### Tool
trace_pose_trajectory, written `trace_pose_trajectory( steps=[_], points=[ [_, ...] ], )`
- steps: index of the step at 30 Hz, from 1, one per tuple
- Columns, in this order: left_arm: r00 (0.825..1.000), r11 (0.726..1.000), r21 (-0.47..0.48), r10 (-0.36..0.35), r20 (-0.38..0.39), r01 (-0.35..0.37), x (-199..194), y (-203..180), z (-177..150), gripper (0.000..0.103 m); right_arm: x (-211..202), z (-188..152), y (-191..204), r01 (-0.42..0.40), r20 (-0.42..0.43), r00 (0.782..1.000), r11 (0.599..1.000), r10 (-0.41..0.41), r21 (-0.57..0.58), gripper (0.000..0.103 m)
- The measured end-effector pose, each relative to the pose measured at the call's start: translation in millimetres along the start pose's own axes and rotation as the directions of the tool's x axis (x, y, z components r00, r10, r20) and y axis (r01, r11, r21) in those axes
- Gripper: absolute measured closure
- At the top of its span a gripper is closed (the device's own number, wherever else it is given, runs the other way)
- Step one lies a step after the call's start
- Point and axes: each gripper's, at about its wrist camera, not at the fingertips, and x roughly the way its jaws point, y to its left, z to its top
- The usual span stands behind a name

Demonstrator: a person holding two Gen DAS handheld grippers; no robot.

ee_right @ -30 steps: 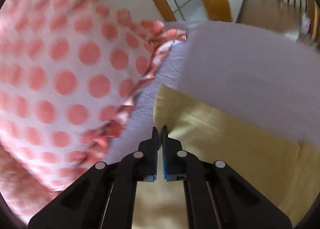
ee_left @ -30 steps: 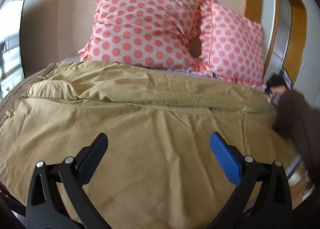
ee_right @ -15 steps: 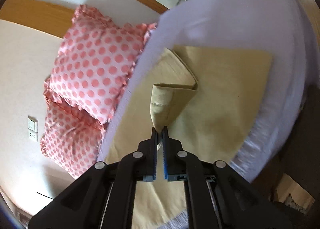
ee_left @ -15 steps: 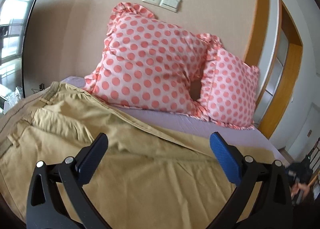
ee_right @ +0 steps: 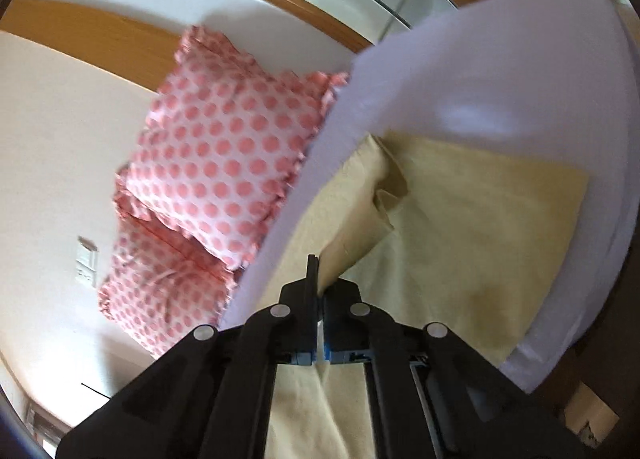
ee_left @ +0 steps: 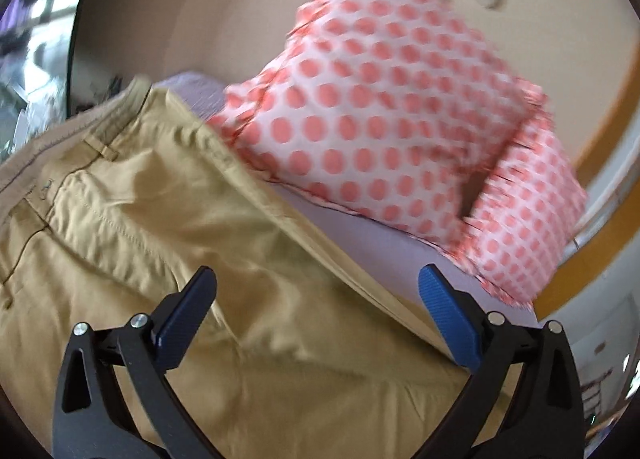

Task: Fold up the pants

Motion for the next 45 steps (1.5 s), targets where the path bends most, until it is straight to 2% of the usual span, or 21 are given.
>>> trace_pose_trajectory(
  steps=[2,4,7,8,9,10,12,15,18,21,23,27,31,32,33,35,37,40,43,45],
  points=[
    [0.999,0.998,-0.061,0.000,-0.049,-0.003,21.5,7.5,13.5,0.010,-2.0,1.5,1.2,-0.006,0.003,1.000,1.000,0.006,-0.006,0.101],
    [0.996,0.996,-0.084,0.023,-0.086,-0.030,43.2,10.4,26.3,0.015,-2.8,3.1,0.3,-0.016,0.004,1.000,1.000,0.016,-0.001,0.101],
    [0.990,0.992,-0.090,0.079,-0.113,-0.090,74.8,17.2,42.6,0.032,-1.7,4.7,-0.8,-0.015,0.007,1.000,1.000,0.015,0.000,0.101],
    [0.988,0.990,-0.102,0.086,-0.126,-0.099,84.3,22.5,45.8,0.046,0.4,4.7,0.3,-0.014,0.007,1.000,1.000,0.014,0.002,0.101],
    [0.985,0.986,-0.133,0.081,-0.151,-0.101,95.8,31.5,48.3,0.075,1.5,5.1,0.3,-0.017,0.009,1.000,1.000,0.017,0.005,0.101],
    [0.984,0.982,-0.163,0.067,-0.167,-0.095,102.1,39.6,47.7,0.096,2.7,5.3,1.1,-0.023,0.014,1.000,1.000,0.022,0.009,0.101],
    [0.988,0.976,-0.208,0.031,-0.150,-0.062,94.7,50.5,40.9,0.100,3.6,7.5,4.2,-0.037,0.023,0.999,0.999,0.037,0.003,0.101],
    [0.999,0.991,-0.129,0.018,-0.042,-0.023,38.3,40.4,23.9,0.100,-5.4,11.0,8.8,-0.050,0.048,0.998,0.999,0.050,-0.006,0.101],
    [0.998,0.998,-0.064,-0.008,0.064,0.012,-43.2,36.1,-16.2,0.100,-26.1,14.6,6.8,-0.043,0.090,0.995,0.999,0.044,-0.014,0.101],
    [0.996,0.998,-0.061,0.007,0.090,-0.001,-104.4,51.1,-78.5,0.100,-43.5,14.3,-4.9,-0.010,0.110,0.994,1.000,0.011,-0.010,0.101],
    [0.997,0.996,-0.083,0.027,0.071,-0.021,-123.6,64.8,-115.6,0.100,-48.5,12.1,-14.1,0.021,0.110,0.994,1.000,-0.021,-0.003,0.101],
    [0.999,0.989,-0.143,0.041,0.030,-0.036,-133.9,86.4,-158.9,0.100,-50.9,5.4,-32.2,0.078,0.092,0.993,0.997,-0.078,0.011,0.101],
    [0.998,0.991,-0.127,0.048,0.041,-0.042,-135.0,92.9,-174.0,0.097,-54.2,2.4,-37.6,0.144,0.086,0.986,0.989,-0.142,-0.018,0.099],
    [0.998,0.991,-0.125,0.045,0.051,-0.038,-136.8,92.9,-174.8,0.095,-58.8,2.4,-37.2,0.167,0.101,0.981,0.986,-0.163,-0.028,0.089],
    [0.997,0.992,-0.123,0.042,0.059,-0.034,-138.2,92.2,-175.4,0.094,-62.7,2.8,-36.7,0.183,0.117,0.977,0.982,-0.178,-0.035,0.069],
    [0.997,0.993,-0.115,0.030,0.076,-0.021,-141.7,91.3,-178.0,0.090,-72.5,4.2,-35.6,0.221,0.179,0.961,0.974,-0.208,-0.056,0.043],
    [0.995,0.994,-0.108,0.027,0.099,-0.016,-146.2,90.9,-181.3,0.084,-76.6,6.2,-37.2,0.267,0.225,0.943,0.961,-0.244,-0.079,0.043],
    [0.991,0.993,-0.117,0.021,0.132,-0.005,-157.8,95.9,-187.0,0.078,-70.0,8.8,-46.3,0.309,0.231,0.931,0.948,-0.285,-0.076,0.043],
    [0.984,0.990,-0.140,0.035,0.174,-0.010,-172.2,103.9,-189.8,0.072,-62.6,1.2,-45.3,0.317,0.245,0.928,0.940,-0.280,-0.127,0.044],
    [0.974,0.987,-0.156,0.071,0.214,-0.038,-182.4,108.4,-190.0,0.067,-56.1,-6.1,-38.9,0.307,0.231,0.936,0.936,-0.265,-0.172,0.044]
  ],
)
